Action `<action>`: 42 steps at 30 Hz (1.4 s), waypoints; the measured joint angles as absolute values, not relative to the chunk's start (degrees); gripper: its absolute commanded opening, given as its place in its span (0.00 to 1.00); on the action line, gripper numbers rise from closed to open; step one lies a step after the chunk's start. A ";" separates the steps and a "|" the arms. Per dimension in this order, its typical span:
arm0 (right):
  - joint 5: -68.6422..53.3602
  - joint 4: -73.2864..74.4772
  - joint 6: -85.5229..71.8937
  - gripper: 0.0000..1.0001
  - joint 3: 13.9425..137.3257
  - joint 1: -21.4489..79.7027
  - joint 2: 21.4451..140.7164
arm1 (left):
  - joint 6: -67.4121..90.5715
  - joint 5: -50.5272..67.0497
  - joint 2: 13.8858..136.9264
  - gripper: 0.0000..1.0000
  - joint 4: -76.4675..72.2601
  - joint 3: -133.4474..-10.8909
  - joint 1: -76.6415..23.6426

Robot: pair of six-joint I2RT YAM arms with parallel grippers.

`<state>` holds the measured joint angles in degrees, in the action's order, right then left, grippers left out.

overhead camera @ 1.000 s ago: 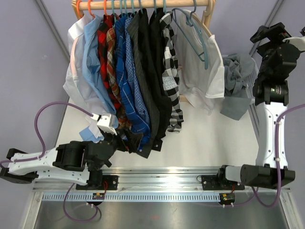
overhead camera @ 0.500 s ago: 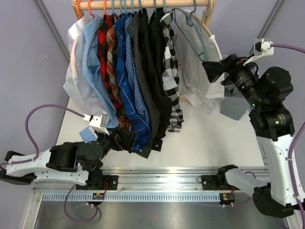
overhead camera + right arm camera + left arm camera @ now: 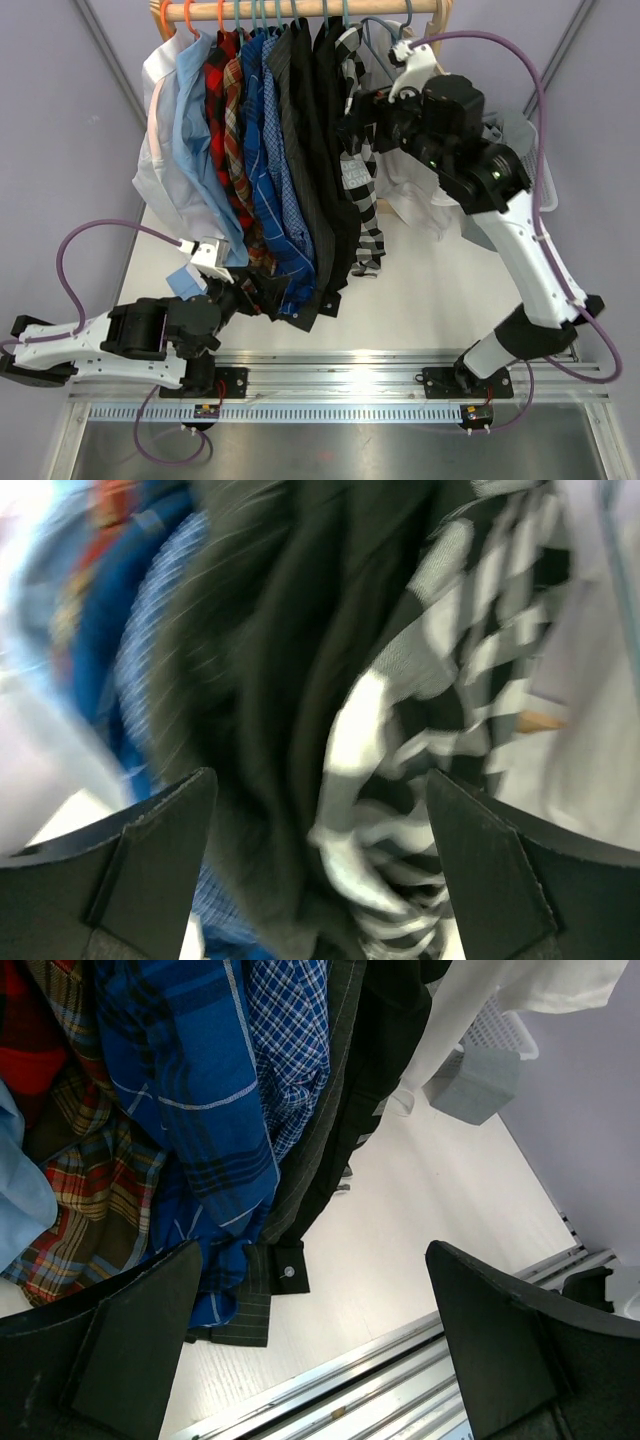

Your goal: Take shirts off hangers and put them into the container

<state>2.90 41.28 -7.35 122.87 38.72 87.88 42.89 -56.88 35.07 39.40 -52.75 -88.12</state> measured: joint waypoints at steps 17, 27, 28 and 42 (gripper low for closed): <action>29.52 46.63 -3.01 0.67 140.77 42.02 102.98 | 45.32 -57.06 32.25 0.99 40.60 -51.27 -88.12; 31.14 46.74 -3.20 0.47 137.99 42.02 103.15 | 46.37 -56.55 30.79 0.99 40.75 -50.11 -88.12; 31.24 46.78 -3.22 0.47 137.91 42.02 103.15 | 46.50 -56.42 30.57 0.99 40.75 -50.09 -88.12; 31.05 46.09 -2.74 0.00 136.88 39.77 104.92 | 47.64 -55.77 29.19 0.99 41.04 -49.08 -88.12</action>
